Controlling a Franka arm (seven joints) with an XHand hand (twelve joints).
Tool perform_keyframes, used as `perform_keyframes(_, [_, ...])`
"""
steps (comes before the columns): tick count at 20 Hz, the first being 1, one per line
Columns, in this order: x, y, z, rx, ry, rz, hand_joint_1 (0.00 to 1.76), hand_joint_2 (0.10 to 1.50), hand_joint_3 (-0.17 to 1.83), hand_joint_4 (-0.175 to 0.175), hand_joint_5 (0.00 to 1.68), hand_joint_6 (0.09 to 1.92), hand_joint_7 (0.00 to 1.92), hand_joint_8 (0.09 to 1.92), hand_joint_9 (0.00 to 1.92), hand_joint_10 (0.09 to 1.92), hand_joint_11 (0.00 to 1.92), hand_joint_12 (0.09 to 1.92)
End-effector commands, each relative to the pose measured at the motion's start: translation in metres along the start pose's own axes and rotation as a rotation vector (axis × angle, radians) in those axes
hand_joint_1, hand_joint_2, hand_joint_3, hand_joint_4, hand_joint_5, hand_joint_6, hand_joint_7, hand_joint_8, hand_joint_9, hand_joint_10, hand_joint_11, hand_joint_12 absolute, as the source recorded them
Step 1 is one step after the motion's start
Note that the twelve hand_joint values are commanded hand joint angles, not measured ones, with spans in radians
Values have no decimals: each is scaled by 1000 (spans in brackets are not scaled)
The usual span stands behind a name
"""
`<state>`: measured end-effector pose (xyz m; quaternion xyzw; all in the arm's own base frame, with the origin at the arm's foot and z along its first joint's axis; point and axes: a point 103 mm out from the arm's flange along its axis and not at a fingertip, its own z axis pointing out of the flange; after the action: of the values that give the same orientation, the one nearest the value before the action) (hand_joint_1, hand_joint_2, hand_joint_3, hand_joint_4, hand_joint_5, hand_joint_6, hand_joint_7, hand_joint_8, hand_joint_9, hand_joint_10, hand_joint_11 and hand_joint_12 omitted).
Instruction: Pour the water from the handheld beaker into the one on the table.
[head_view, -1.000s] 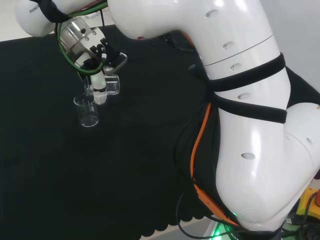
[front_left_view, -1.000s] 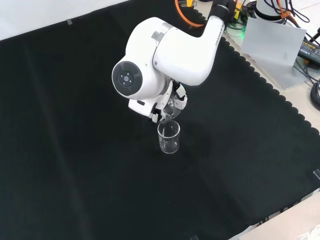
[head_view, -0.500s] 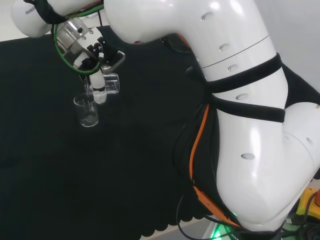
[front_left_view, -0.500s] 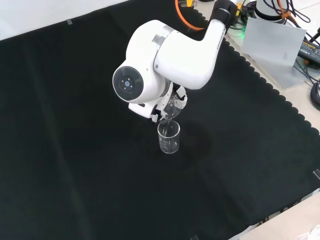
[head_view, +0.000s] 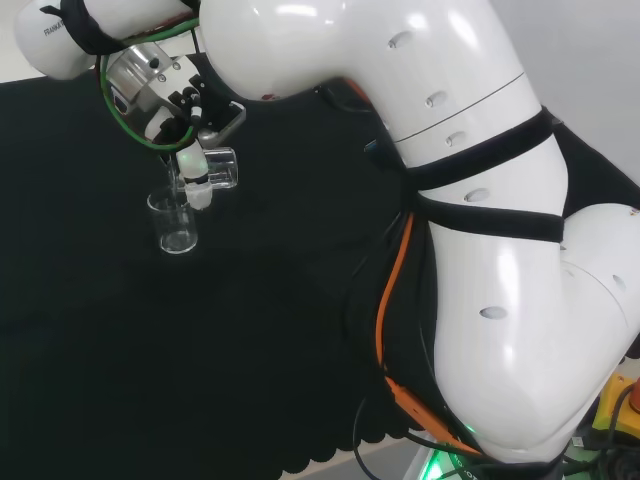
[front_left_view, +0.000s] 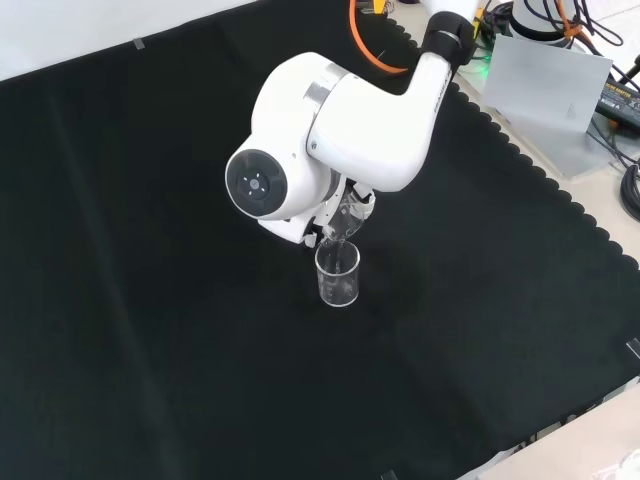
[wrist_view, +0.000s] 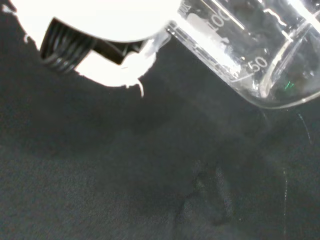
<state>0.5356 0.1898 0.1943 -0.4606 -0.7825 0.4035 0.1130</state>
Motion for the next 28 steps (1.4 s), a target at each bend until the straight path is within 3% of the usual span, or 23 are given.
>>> perform_keyframes(1, [5,1,0,22,-13,2,1287,639,869,-175,1056,1112,1115,1095,1350,1063,1019,938])
perform_keyframes(28, [14,-1,-8,61,-43,13,1287,637,873,-175,1056,1114,1116,1097,1354,1067,1019,942])
